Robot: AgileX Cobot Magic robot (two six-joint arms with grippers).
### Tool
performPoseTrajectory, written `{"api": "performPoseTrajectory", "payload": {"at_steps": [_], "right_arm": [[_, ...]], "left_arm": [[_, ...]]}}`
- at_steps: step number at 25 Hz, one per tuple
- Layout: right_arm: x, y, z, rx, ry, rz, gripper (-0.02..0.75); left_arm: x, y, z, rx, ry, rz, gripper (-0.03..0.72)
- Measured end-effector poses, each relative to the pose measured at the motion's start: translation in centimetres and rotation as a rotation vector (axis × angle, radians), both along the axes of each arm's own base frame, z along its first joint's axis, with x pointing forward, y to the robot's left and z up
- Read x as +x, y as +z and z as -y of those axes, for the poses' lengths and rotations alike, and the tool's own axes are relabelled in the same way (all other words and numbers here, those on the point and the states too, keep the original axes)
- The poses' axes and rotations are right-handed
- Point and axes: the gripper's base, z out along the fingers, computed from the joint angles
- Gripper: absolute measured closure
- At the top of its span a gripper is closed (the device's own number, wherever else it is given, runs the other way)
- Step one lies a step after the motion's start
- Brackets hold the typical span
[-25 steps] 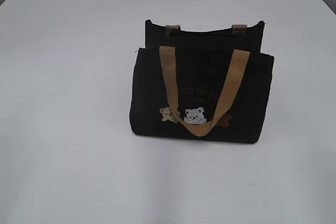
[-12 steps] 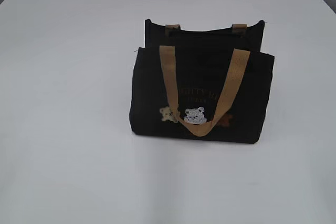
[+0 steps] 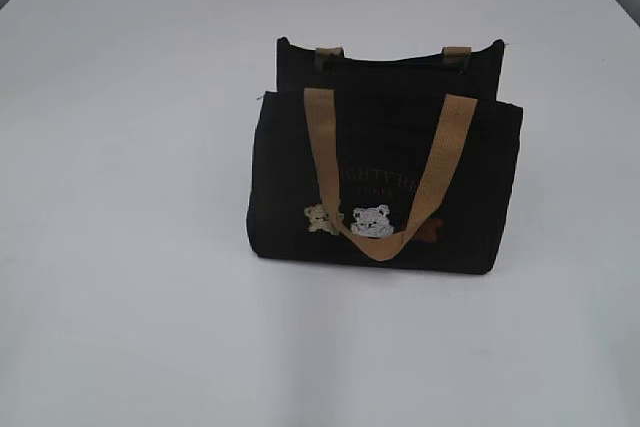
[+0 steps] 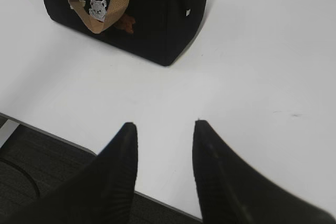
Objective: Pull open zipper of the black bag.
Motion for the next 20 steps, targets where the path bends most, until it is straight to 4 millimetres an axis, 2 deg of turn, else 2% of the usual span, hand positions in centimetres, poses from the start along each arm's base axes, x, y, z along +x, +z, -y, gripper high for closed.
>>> {"api": "performPoseTrajectory", "payload": {"at_steps": [6, 13, 20], "right_arm": [[0.01, 0.0, -0.01, 0.0, -0.017, 0.0, 0.452], [0.2, 0.01, -0.19, -0.001, -0.255, 0.001, 0.452], [0.22, 0.01, -0.2, -0.001, -0.27, 0.001, 0.454]], "left_arm": [[0.0, 0.0, 0.03, 0.0, 0.029, 0.0, 0.438], [0.06, 0.0, 0.4, 0.0, 0.388, 0.0, 0.449], [0.06, 0.0, 0.4, 0.0, 0.39, 0.0, 0.452]]}}
